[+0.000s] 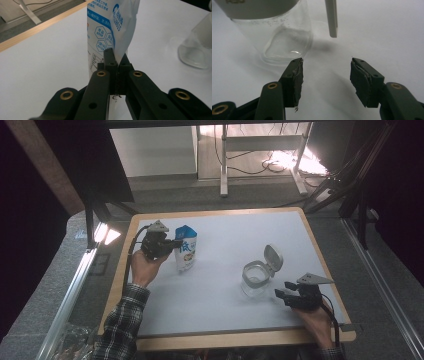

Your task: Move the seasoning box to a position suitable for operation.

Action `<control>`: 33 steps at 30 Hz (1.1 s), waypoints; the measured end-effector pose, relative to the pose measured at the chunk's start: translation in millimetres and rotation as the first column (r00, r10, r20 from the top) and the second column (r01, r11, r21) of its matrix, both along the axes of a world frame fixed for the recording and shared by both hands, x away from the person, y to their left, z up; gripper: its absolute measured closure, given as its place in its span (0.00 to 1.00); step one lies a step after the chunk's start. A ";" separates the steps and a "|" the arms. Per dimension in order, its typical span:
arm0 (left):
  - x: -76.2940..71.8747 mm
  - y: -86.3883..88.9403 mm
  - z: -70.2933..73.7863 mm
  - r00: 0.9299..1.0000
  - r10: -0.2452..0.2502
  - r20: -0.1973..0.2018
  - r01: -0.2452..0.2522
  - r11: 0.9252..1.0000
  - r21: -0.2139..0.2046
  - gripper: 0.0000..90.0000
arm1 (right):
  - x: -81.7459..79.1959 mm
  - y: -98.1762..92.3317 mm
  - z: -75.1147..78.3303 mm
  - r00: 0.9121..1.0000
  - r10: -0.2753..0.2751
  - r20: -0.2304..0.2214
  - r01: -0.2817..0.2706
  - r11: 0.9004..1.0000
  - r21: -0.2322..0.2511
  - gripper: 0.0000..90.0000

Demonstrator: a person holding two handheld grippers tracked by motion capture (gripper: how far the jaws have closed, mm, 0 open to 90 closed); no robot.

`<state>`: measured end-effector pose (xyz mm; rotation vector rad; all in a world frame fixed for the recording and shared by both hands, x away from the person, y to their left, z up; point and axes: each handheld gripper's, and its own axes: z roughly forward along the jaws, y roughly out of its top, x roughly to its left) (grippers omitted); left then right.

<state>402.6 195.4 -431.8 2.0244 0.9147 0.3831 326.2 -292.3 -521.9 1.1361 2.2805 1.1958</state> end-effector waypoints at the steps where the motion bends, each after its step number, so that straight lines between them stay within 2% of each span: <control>1: -2.6 -1.0 1.0 1.000 -0.006 0.001 0.006 1.000 -0.003 1.00 | -1.2 0.6 0.2 1.000 0.003 0.001 -0.003 1.000 0.000 0.48; 11: -26.2 -13.7 9.2 0.997 -0.074 0.006 0.074 0.996 -0.044 1.00 | -13.2 13.4 -0.6 0.998 0.060 0.003 -0.060 0.998 -0.013 0.47; 14: -32.1 -18.5 10.6 0.997 -0.081 0.005 0.081 0.996 -0.044 1.00 | -14.9 16.5 -1.2 0.997 0.075 0.000 -0.075 0.997 -0.011 0.47; 18: -44.3 -28.2 14.7 0.993 -0.113 0.020 0.113 0.993 -0.040 1.00 | -20.6 21.5 0.1 0.995 0.100 0.023 -0.100 0.995 -0.019 0.47; 24: -58.5 -40.0 19.5 0.989 -0.142 0.047 0.144 0.989 -0.037 1.00 | -23.3 24.0 1.4 0.988 0.154 -0.013 -0.154 0.988 0.024 0.48; 33: -71.0 -56.1 19.4 0.982 -0.186 0.043 0.188 0.981 -0.056 1.00 | -28.3 35.9 -0.7 0.981 0.193 -0.006 -0.193 0.981 -0.008 0.49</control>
